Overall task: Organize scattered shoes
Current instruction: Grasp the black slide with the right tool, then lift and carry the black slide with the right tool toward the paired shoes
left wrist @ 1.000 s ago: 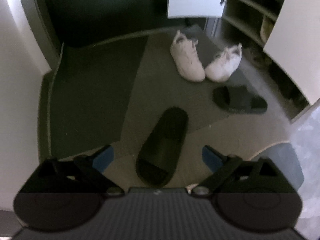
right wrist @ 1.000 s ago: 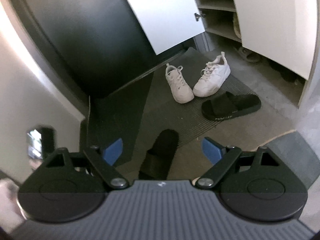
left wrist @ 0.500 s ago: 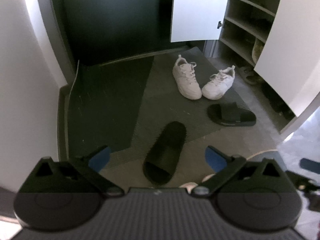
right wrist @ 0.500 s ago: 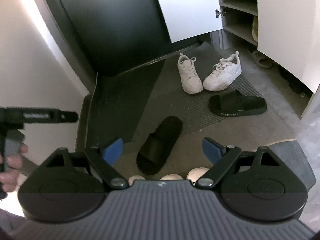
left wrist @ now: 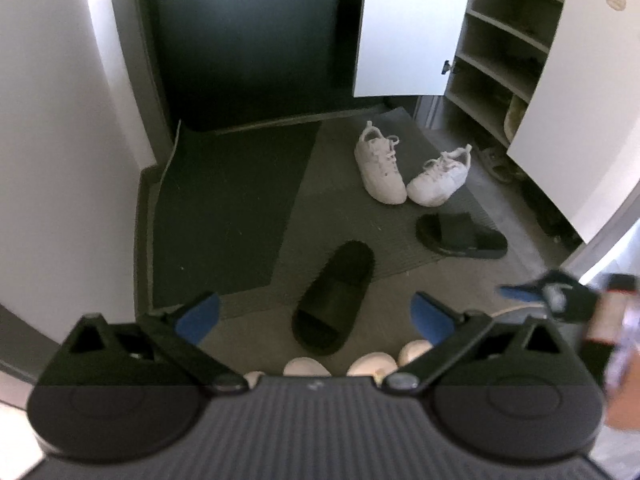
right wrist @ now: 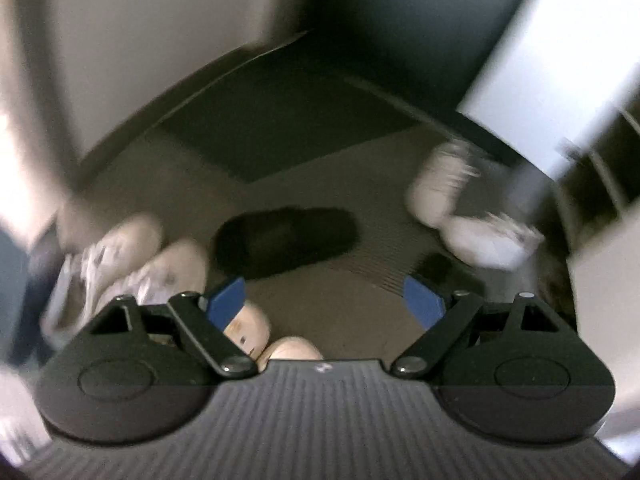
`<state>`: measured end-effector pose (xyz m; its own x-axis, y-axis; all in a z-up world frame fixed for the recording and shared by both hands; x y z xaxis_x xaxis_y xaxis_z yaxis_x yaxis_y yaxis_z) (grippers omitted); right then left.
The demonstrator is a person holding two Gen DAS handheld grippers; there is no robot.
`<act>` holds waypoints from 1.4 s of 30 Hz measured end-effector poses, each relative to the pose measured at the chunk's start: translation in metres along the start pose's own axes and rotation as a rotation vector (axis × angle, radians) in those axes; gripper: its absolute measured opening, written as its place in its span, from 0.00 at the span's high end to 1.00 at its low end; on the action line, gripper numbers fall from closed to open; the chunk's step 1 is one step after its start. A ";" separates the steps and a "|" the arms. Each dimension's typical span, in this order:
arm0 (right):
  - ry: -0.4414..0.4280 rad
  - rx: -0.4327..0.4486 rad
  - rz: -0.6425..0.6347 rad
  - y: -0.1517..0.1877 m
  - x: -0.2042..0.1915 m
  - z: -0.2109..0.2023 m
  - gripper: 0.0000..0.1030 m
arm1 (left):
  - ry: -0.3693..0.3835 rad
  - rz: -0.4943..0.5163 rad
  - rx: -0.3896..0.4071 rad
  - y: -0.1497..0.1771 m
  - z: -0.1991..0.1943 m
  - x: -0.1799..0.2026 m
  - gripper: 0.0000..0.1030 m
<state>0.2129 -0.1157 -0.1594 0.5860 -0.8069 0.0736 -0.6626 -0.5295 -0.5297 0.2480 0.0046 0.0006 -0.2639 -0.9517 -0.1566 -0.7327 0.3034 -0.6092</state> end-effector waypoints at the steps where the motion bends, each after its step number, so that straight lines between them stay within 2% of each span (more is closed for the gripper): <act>1: -0.030 -0.024 -0.062 -0.001 -0.004 0.011 0.14 | 0.000 0.004 0.010 0.002 -0.004 0.001 0.00; 3: -0.089 -0.071 -0.189 -0.002 -0.011 0.034 0.14 | -0.009 0.007 0.031 0.006 -0.010 0.003 0.00; 4: -0.092 -0.077 -0.391 -0.004 -0.019 0.060 0.14 | -0.019 0.003 0.040 0.007 -0.012 0.003 0.00; 7: -0.097 -0.138 -0.515 0.000 -0.014 0.108 0.14 | -0.067 -0.003 0.082 0.005 -0.016 0.005 0.00; 10: -0.115 -0.159 -0.548 0.002 -0.004 0.139 0.14 | -0.088 -0.032 0.073 -0.002 -0.009 0.003 0.00; 11: -0.124 -0.180 -0.569 0.003 0.009 0.167 0.14 | -0.095 -0.056 0.058 -0.006 -0.002 0.001 0.00; 17: -0.136 -0.236 -0.633 0.003 0.043 0.240 0.14 | -0.167 -0.123 -0.022 -0.026 0.046 -0.009 0.00; 22: -0.146 -0.245 -0.654 0.001 0.058 0.278 0.14 | -0.179 -0.148 -0.106 -0.036 0.084 -0.010 0.00; 26: -0.186 -0.273 -0.718 0.004 0.060 0.304 0.15 | -0.190 -0.124 -0.132 -0.041 0.105 -0.005 0.00; 29: -0.218 -0.267 -0.704 0.003 0.061 0.316 0.15 | -0.202 -0.104 -0.153 -0.041 0.119 0.000 0.00; 33: -0.320 -0.301 -0.668 0.010 0.057 0.329 0.30 | -0.220 -0.088 -0.175 -0.038 0.129 0.003 0.00; 34: -0.325 -0.298 -0.670 0.009 0.057 0.329 0.28 | -0.225 -0.084 -0.179 -0.037 0.131 0.003 0.00; 36: -0.341 -0.259 -0.661 0.013 0.055 0.324 0.32 | -0.234 -0.078 -0.186 -0.035 0.134 0.003 0.00; 38: -0.388 -0.234 -0.581 0.011 0.062 0.317 0.38 | -0.242 -0.074 -0.192 -0.032 0.137 0.001 0.00; 40: -0.423 -0.225 -0.522 0.008 0.067 0.312 0.56 | -0.251 -0.074 -0.192 -0.031 0.138 0.000 0.00; 42: -0.487 -0.217 -0.440 0.006 0.072 0.305 0.69 | -0.261 -0.079 -0.192 -0.031 0.139 -0.001 0.00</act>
<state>0.3938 -0.0971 -0.4150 0.9309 -0.3225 -0.1716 -0.3637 -0.8620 -0.3530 0.3584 -0.0101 -0.0883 -0.0506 -0.9448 -0.3236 -0.8560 0.2080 -0.4734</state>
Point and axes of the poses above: each gripper's, at about its wrist camera, not at the fingertips, and z roughly the way its jaws point, x to its right, y to its underside, the point moved 4 cm from there along z, roughly the way its jaws point, and after that the axes turned 11 degrees about -y, right-handed, at the moved point
